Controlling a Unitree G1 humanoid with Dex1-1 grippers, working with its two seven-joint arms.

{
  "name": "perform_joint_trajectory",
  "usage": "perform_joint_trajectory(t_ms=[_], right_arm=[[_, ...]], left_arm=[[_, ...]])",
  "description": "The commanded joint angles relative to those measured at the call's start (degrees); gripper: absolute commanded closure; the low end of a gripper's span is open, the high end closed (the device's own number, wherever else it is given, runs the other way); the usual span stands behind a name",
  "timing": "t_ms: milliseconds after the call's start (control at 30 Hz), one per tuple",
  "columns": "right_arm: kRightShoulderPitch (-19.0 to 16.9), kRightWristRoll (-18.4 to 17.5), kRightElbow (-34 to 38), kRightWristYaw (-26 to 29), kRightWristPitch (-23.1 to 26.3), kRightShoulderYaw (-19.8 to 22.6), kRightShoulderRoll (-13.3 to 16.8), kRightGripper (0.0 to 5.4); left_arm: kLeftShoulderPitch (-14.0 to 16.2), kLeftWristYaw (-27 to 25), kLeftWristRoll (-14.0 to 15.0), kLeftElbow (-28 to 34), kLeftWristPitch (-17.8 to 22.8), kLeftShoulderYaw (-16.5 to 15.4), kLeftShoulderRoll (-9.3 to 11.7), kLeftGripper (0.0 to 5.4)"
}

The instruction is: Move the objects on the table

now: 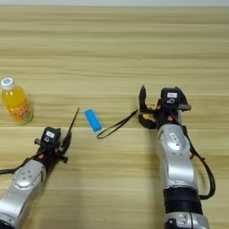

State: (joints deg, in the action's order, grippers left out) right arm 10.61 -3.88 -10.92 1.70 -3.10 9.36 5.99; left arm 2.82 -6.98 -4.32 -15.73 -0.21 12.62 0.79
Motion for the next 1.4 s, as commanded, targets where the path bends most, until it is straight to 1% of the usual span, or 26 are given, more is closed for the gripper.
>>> perform_joint_trajectory(t_ms=[33,400,633,867,1000,1167,1400], right_arm=[[0.0,-0.5,0.8,-0.2,0.6,0.2,0.0,0.0],[0.1,-0.5,0.7,-0.2,0.6,0.2,0.0,0.0],[0.1,-0.5,0.8,-0.3,0.7,0.1,0.0,0.0],[0.1,-0.4,0.8,-0.3,0.7,0.1,-0.1,0.0],[0.1,-0.4,0.7,-0.3,0.6,0.1,-0.1,0.0],[0.1,-0.4,0.7,-0.3,0.6,0.1,-0.1,0.0],[0.0,-0.4,0.9,-0.2,0.7,0.1,0.0,0.0]], left_arm=[[5.5,-0.8,-1.1,-4.6,6.8,0.8,1.5,3.96],[5.4,-1.1,-1.0,-4.6,6.9,0.7,1.5,4.95],[5.5,-1.2,-1.0,-4.6,6.9,0.7,1.5,5.36],[5.4,-1.3,-0.8,-4.4,6.7,0.6,1.5,5.38],[4.9,-0.7,-1.4,-3.8,6.1,0.3,1.8,5.38],[4.6,-1.1,-0.3,-1.7,5.7,-0.8,2.0,5.38],[4.4,-1.5,0.2,2.1,5.7,-2.0,2.2,5.38]])
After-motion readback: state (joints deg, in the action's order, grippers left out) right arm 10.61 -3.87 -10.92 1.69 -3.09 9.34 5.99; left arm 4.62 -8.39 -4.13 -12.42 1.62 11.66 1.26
